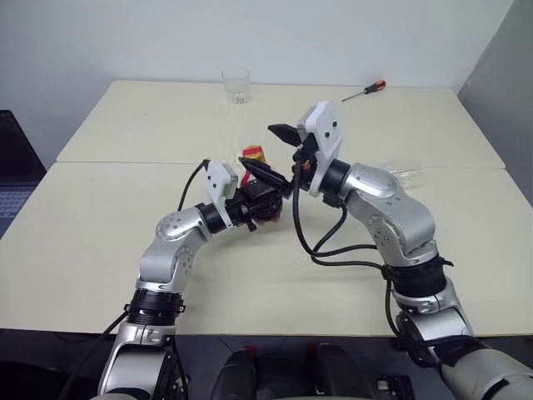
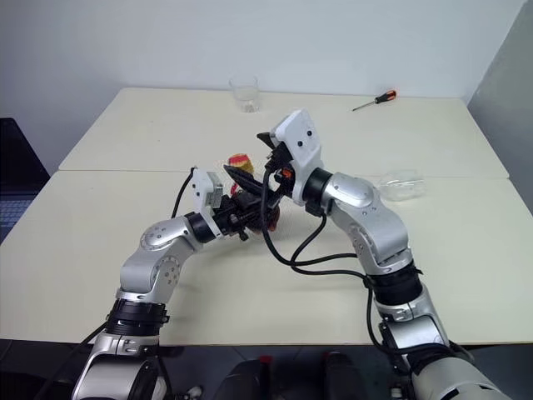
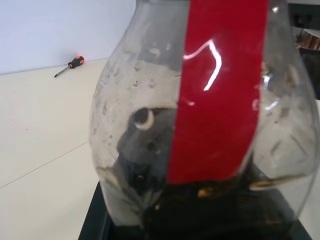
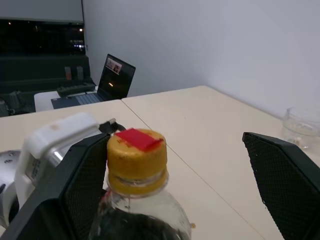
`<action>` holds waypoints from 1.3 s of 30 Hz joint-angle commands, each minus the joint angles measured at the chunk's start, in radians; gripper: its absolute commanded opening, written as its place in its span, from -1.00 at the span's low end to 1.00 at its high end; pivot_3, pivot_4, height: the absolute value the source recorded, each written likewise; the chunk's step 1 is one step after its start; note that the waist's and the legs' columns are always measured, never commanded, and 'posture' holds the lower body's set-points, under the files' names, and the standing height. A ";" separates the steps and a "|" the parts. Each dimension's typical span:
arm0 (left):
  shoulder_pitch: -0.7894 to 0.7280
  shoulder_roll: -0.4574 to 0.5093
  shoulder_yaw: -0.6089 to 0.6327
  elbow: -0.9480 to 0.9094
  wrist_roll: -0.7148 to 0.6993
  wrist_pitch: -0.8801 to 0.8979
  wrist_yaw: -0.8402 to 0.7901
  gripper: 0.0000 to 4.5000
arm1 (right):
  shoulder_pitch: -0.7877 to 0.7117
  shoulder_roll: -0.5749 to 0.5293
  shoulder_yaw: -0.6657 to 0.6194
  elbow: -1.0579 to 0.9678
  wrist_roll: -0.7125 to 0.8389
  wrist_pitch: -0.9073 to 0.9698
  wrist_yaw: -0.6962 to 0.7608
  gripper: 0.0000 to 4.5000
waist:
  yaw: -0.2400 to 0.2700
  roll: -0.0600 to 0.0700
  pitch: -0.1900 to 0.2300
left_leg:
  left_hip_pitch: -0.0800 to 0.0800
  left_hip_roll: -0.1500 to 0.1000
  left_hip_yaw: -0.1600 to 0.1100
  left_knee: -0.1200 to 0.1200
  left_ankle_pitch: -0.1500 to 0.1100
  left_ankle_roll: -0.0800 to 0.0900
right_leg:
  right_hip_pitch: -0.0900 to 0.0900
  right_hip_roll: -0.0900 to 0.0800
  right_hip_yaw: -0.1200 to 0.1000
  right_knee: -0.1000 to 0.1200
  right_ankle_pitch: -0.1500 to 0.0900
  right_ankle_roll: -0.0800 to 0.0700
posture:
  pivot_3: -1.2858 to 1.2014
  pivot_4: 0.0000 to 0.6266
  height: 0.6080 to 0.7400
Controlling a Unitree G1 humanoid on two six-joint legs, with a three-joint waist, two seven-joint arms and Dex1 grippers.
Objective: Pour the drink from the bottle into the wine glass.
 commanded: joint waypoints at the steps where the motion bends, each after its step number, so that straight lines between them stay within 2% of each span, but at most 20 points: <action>1: -0.020 -0.003 0.005 -0.061 -0.013 -0.021 -0.003 -0.26 | -0.003 -0.015 -0.012 -0.031 -0.016 -0.027 0.001 0.99 | 0.000 0.000 0.000 | 0.000 0.000 0.000 0.000 0.000 0.000 | 0.000 0.000 0.000 0.000 0.000 0.000 | 0.03 -0.52 1.00; 31: -0.009 0.008 0.008 -0.066 -0.017 -0.025 -0.003 -0.26 | 0.042 -0.123 -0.062 -0.091 0.021 0.023 0.026 0.99 | 0.001 0.000 0.000 | 0.000 0.000 0.000 0.000 0.000 0.000 | 0.000 0.000 0.000 0.000 0.000 0.000 | 0.03 -0.52 1.00; 39: -0.014 0.014 0.013 -0.060 -0.017 -0.023 -0.004 -0.26 | 0.064 -0.195 -0.094 -0.093 0.032 0.025 0.074 0.99 | 0.001 0.000 0.000 | 0.000 0.000 0.000 0.000 0.000 0.000 | 0.000 0.000 0.000 0.000 0.000 0.000 | 0.03 -0.52 1.00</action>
